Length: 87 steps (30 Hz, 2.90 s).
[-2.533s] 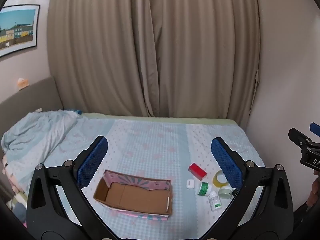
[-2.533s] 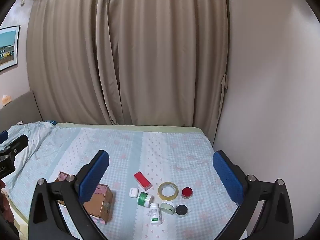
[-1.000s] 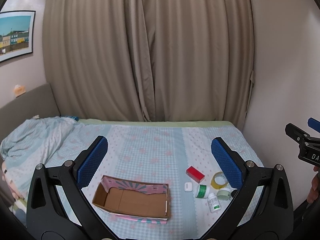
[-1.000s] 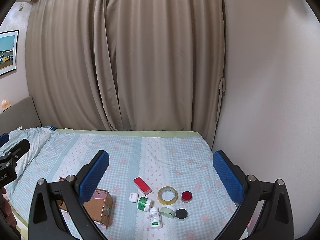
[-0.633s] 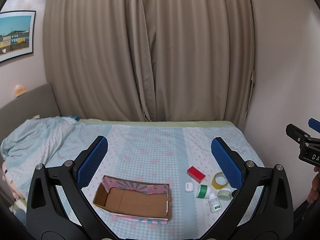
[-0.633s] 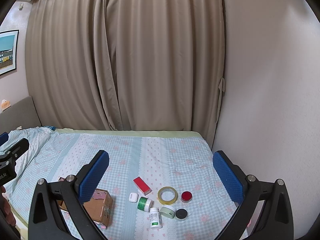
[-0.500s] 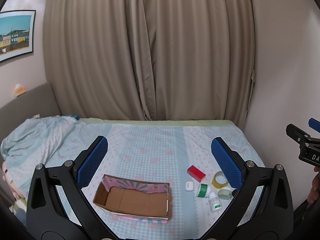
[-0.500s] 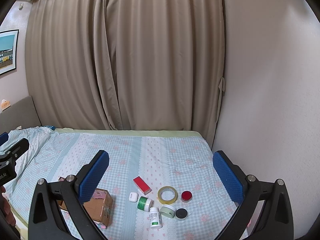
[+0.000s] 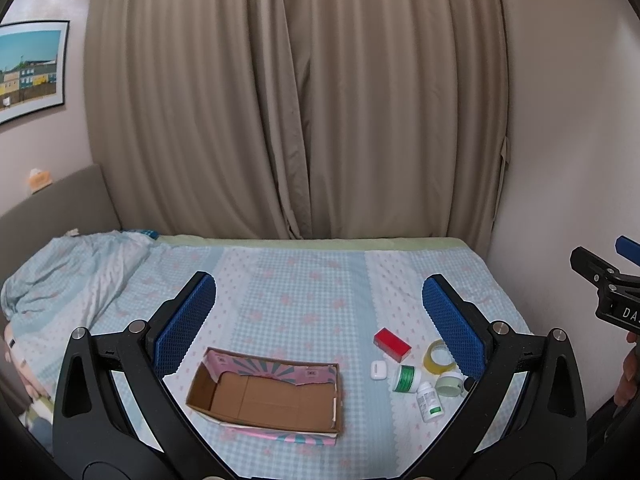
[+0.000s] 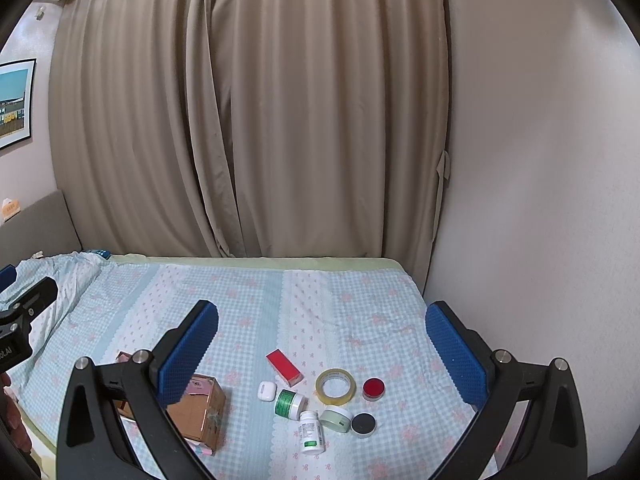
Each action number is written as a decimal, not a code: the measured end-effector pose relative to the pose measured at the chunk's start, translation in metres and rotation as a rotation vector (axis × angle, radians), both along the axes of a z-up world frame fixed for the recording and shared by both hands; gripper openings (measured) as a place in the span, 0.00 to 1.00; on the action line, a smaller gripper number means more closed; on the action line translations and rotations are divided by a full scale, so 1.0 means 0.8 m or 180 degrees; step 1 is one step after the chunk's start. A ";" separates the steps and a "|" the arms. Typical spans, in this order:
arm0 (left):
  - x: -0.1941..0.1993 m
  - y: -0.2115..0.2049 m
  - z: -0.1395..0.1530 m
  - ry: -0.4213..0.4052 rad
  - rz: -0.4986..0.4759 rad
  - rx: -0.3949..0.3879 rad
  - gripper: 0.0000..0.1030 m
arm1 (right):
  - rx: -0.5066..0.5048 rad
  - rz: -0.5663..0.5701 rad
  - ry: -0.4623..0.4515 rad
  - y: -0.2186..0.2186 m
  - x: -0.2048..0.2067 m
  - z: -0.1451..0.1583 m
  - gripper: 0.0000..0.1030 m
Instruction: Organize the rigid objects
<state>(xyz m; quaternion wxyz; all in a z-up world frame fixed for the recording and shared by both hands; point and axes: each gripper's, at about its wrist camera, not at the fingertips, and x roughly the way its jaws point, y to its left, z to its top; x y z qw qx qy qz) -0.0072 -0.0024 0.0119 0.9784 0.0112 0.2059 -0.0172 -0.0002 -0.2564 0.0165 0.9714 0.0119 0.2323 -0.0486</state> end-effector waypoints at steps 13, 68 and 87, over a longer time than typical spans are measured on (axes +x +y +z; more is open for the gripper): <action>-0.001 -0.003 -0.001 0.0011 -0.0006 0.0003 1.00 | -0.0009 0.0000 0.0000 0.001 -0.002 0.001 1.00; 0.325 -0.269 -0.558 0.2959 -0.0599 0.0272 0.85 | 0.0390 -0.0388 0.2505 -0.202 0.275 -0.513 0.82; 0.366 -0.274 -0.609 0.3185 -0.0592 0.0323 0.52 | 0.0206 -0.0079 0.2560 -0.185 0.342 -0.559 0.49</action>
